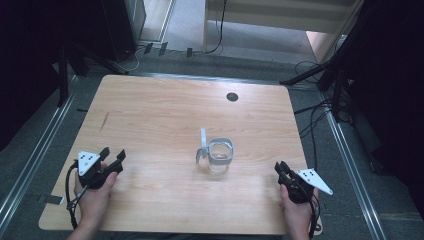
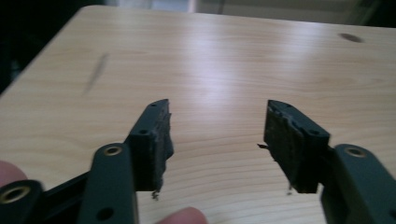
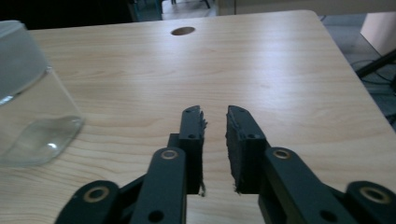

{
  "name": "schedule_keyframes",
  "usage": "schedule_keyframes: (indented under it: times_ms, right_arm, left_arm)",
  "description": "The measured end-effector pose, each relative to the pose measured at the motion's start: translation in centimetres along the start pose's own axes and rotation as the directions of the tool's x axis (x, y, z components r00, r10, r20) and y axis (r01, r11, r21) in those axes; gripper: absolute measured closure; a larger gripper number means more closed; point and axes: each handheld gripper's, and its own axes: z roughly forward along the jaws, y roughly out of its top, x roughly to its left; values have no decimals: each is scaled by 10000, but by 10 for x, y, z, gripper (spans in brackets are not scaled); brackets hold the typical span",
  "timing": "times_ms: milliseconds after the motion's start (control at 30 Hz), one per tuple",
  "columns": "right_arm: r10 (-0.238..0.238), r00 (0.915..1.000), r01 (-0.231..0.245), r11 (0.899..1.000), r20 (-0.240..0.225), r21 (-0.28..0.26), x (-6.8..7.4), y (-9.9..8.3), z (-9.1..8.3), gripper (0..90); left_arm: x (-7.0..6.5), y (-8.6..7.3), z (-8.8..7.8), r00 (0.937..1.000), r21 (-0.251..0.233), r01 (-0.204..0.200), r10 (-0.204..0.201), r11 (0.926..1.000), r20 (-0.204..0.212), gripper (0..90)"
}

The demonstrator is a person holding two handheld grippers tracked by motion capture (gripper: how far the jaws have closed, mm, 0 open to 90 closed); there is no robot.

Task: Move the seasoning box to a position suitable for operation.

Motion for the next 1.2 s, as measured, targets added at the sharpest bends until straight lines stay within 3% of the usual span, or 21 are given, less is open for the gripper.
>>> schedule_keyframes:
  times_ms: [67,100,133,167,267,400,433,500,567,600,633,667,700,767,800,833,967,1000,1033,1133,1200]
  right_arm:
    - [-274,9994,274,9996,-214,-29,8,2,1,846]
    - [-243,9990,243,9997,-381,-7,11,3,2,860]
    - [-102,9989,103,9999,-450,25,15,4,2,886]
    - [-5,9986,7,10000,-538,34,18,5,3,900]
    - [-89,9953,94,9999,-967,44,27,12,6,900]
    - [-340,9906,351,9994,-1326,58,39,19,15,900]
    - [-564,9876,575,9983,-1463,33,46,22,22,900]
    - [-630,9854,645,9979,-1582,42,50,24,26,900]
    - [-834,9797,872,9961,-1825,130,61,29,40,900]
    - [-834,9797,872,9961,-1825,130,61,29,40,900]
    - [-981,9739,1031,9946,-2046,141,67,34,52,900]
    - [-981,9739,1031,9946,-2046,141,67,34,52,900]
    - [-1044,9710,1097,9939,-2150,128,71,37,60,900]
    - [-1140,9663,1195,9928,-2310,99,73,41,70,900]
    - [-1112,9650,1178,9929,-2377,136,74,43,74,900]
    - [-1085,9630,1163,9931,-2467,174,74,45,79,900]
    - [-1333,9468,1378,9904,-2930,-54,75,53,92,900]
    - [-1473,9429,1506,9885,-2986,-120,75,55,94,900]
    - [-1533,9385,1529,9879,-3094,-256,74,56,96,900]
    - [-1697,9170,1758,9843,-3611,-161,73,59,105,900]
    - [-1686,9044,1775,9840,-3920,-138,73,60,109,900]
  left_arm:
    - [-15,2,1,9982,12,0,0,10000,608,507]
    - [-15,2,1,9982,12,0,0,10000,608,548]
    - [-27,3,2,9879,247,95,-132,9996,1546,589]
    - [-34,3,3,9846,367,-77,12,9993,1746,636]
    - [-55,4,8,9646,770,-639,418,9950,2604,774]
    - [-75,5,15,9511,883,-909,602,9919,3028,859]
    - [-86,5,19,9412,991,-988,606,9902,3324,900]
    - [-93,5,22,9364,1032,-1036,620,9893,3455,900]
    - [-112,5,29,9204,1143,-1427,894,9831,3806,900]
    - [-112,5,29,9204,1143,-1427,894,9831,3806,900]
    - [-123,4,33,9105,1195,-1626,1023,9794,4006,900]
    - [-123,4,33,9105,1195,-1626,1023,9794,4006,900]
    - [-132,4,35,9002,1221,-1518,862,9808,4270,900]
    - [-141,4,36,8903,1193,-1562,875,9805,4468,900]
    - [-141,4,36,8903,1193,-1562,875,9805,4468,900]
    - [-149,4,37,8829,1152,-1655,950,9795,4599,900]
    - [-156,4,41,8810,1099,-1789,1094,9777,4604,900]
    - [-157,5,43,8850,1102,-1795,1116,9776,4520,900]
    - [-159,4,47,8819,1124,-1783,1081,9775,4588,900]
    - [-162,4,52,8798,1148,-1878,1151,9755,4612,900]
    - [-164,4,54,8842,1121,-2000,1301,9734,4486,900]
